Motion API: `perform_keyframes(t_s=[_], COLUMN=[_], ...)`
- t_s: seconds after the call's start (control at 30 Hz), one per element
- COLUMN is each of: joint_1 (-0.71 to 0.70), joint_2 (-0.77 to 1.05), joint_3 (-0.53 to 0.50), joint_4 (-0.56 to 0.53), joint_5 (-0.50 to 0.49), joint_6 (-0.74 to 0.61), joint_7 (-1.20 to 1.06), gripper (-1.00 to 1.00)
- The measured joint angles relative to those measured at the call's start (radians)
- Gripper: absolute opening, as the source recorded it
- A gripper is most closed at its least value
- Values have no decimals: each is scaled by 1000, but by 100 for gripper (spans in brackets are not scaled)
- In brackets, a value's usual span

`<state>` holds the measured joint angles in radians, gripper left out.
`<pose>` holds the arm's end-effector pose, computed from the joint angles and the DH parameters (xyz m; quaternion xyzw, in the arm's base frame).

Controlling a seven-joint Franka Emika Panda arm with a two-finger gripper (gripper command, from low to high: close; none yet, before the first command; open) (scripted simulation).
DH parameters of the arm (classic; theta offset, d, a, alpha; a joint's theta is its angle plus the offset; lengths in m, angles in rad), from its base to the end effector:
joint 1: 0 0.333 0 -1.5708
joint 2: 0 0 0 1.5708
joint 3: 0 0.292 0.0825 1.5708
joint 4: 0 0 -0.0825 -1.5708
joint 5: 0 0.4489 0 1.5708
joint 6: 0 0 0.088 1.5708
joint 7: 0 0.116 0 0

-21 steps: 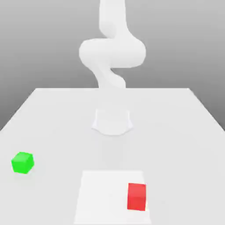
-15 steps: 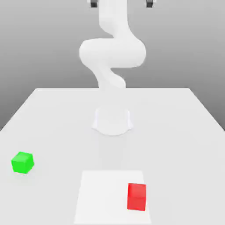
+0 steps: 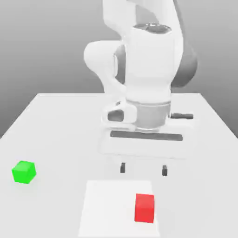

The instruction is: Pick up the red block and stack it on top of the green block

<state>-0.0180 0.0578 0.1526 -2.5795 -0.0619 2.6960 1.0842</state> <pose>0.4783 0.0681 0.1563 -0.9011 0.4325 -0.0300 0.0090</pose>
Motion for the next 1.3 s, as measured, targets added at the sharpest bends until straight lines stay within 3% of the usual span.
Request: perform_keyframes(t_s=[0.2,0.23,0.47,0.67,0.8,1.1,1.3], joint_1=[33,45,45,3,-128,-599,-646], joint_2=[216,252,261,80,27,-91,72], joint_3=[-36,-50,-51,-21,-139,-362,-324], joint_4=[0,5,6,-24,-49,-105,-103], joint_5=[-46,-59,-64,9,17,36,133], joint_6=[156,186,194,44,15,-44,115], joint_7=[55,64,69,22,76,238,190], gripper=[0,-100,-100,-100,-100,-100,-100])
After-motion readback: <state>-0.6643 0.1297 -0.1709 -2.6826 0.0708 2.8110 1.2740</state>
